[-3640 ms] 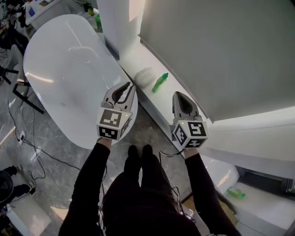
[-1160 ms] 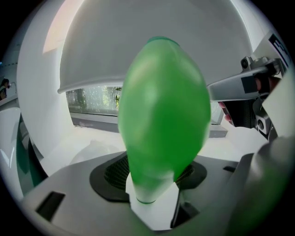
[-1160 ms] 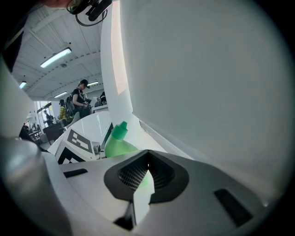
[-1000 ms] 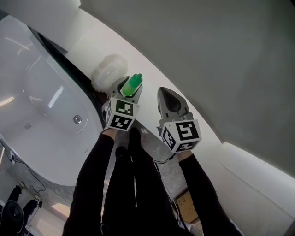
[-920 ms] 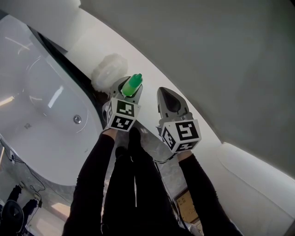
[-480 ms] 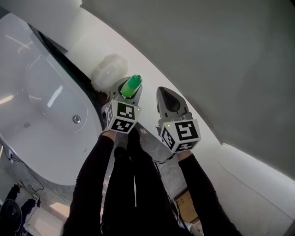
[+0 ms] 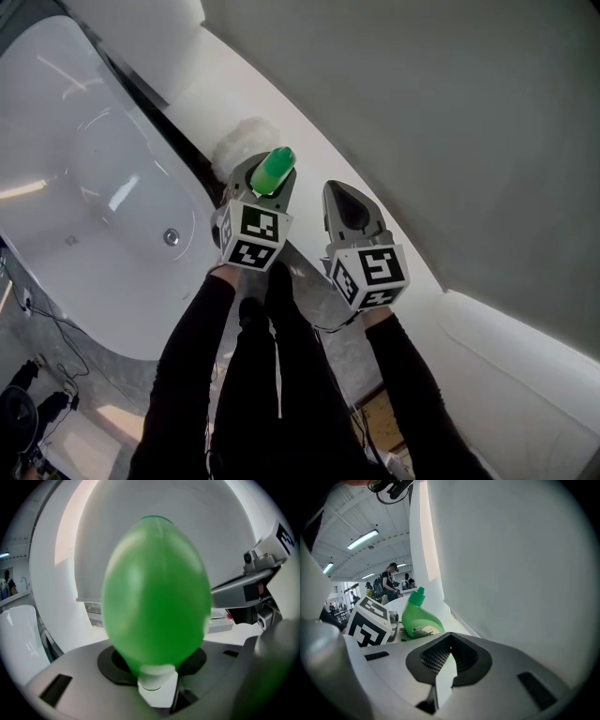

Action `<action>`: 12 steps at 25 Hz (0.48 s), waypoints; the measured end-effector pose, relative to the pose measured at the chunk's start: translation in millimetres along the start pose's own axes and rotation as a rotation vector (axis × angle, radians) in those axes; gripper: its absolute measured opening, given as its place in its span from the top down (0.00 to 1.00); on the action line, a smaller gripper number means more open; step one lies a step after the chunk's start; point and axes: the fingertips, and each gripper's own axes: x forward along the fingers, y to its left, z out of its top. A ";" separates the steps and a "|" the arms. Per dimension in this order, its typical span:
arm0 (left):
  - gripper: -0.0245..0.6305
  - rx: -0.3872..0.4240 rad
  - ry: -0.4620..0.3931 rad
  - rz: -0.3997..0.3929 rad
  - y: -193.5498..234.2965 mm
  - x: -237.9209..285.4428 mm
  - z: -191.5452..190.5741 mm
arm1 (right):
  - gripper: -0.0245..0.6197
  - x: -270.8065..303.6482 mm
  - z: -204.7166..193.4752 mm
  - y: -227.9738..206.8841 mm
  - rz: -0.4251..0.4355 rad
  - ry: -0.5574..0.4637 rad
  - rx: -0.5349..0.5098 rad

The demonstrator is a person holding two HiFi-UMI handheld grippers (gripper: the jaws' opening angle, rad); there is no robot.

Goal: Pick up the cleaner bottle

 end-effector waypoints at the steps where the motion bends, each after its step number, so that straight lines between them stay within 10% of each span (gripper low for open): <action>1: 0.67 0.000 -0.005 0.007 2.8 -7.5 6.9 | 0.96 -3.3 6.3 4.4 0.005 -0.003 -0.003; 12: 0.67 -0.010 -0.029 0.089 40.4 -77.7 58.1 | 0.96 -18.0 66.6 54.7 0.074 -0.035 -0.044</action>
